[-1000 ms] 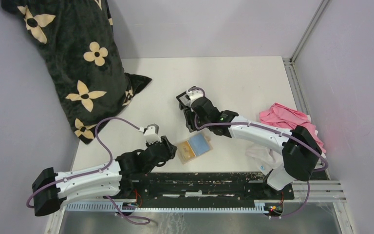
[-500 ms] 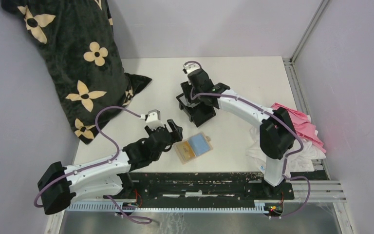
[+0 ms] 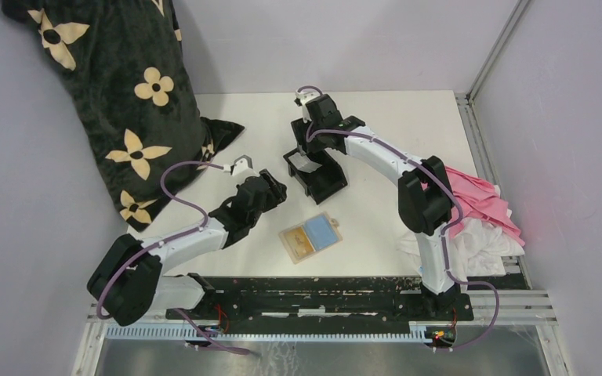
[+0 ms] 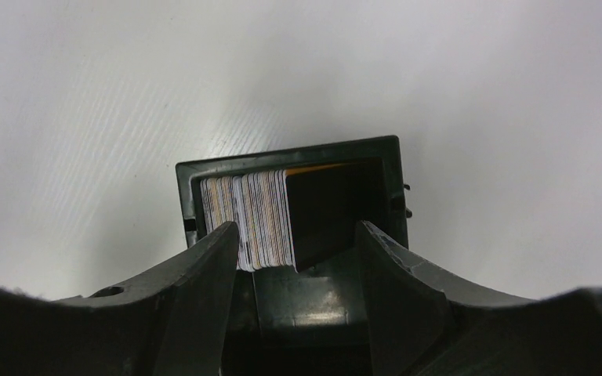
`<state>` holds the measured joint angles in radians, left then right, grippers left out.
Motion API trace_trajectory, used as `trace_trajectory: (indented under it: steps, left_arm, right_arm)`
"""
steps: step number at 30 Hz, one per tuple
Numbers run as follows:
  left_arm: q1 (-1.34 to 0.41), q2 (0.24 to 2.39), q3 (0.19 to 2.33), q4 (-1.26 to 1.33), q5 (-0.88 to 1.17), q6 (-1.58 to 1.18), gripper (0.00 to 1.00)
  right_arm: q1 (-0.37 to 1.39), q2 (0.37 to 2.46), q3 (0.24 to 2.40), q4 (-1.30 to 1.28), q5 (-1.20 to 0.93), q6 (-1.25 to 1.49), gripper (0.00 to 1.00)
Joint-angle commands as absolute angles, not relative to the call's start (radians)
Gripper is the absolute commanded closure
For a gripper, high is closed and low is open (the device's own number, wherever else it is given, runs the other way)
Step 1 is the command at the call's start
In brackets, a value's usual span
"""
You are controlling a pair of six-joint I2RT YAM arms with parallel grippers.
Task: Put the credit cards into the card holder
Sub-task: Pick up the credit card from the storage box.
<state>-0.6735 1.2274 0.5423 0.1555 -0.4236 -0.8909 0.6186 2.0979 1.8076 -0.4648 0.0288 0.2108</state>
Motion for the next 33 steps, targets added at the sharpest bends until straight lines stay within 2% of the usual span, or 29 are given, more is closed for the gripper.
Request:
trace_trajectory:
  steps: [1,10,22,33]
  left_arm:
    - [-0.649,1.314,0.619,0.272,-0.347,-0.933,0.4]
    - [-0.593,1.507,0.651,0.361,-0.263,-0.974,0.46]
    - [-0.527,1.704,0.752,0.467,-0.119,-0.993,0.5]
    - [-0.524,1.797,0.84,0.456,-0.071,-0.973,0.51]
  right_arm:
    - [0.607,2.129,1.878,-0.454,-0.022,0.206,0.37]
    - [0.596,2.191,1.886,-0.443,-0.056,0.223,0.38]
    - [0.585,2.219,1.848,-0.419,-0.099,0.258,0.43]
    - [0.582,2.195,1.784,-0.371,-0.158,0.322,0.57]
